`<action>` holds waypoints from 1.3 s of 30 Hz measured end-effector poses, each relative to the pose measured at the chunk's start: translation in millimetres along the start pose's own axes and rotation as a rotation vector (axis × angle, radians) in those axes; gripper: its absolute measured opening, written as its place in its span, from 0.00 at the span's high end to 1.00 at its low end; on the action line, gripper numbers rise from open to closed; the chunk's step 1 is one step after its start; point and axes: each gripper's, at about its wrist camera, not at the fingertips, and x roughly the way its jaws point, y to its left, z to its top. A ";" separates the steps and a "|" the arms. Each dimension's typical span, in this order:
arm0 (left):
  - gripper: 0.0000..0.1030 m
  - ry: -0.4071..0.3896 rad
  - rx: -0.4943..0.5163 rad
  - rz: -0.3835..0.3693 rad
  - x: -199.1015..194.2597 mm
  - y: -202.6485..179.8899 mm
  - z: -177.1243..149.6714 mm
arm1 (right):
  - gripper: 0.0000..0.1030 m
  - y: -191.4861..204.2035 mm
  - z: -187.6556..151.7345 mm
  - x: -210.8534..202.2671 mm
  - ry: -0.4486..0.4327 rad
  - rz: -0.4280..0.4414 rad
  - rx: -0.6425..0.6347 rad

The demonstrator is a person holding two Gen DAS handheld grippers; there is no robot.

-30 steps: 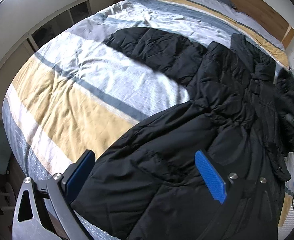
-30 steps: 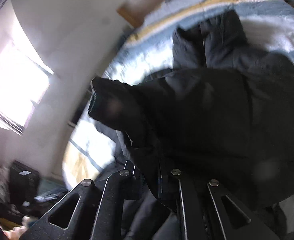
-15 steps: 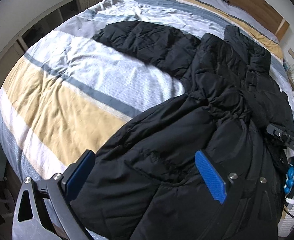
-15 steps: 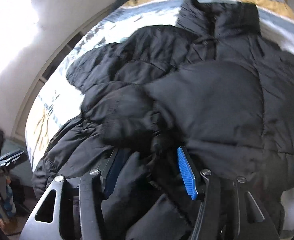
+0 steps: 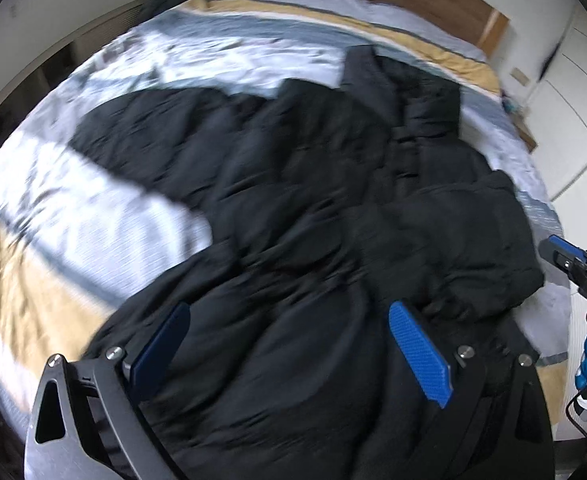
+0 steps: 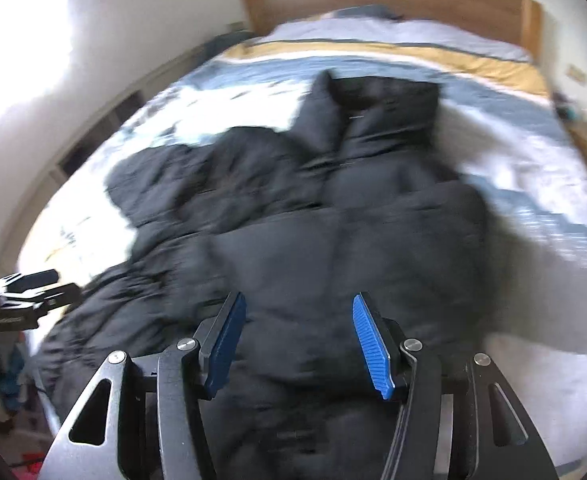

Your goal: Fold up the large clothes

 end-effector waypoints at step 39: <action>0.01 0.145 0.214 -0.093 134.6 -77.3 25.4 | 0.45 -75.8 -52.5 69.9 0.172 -0.174 0.225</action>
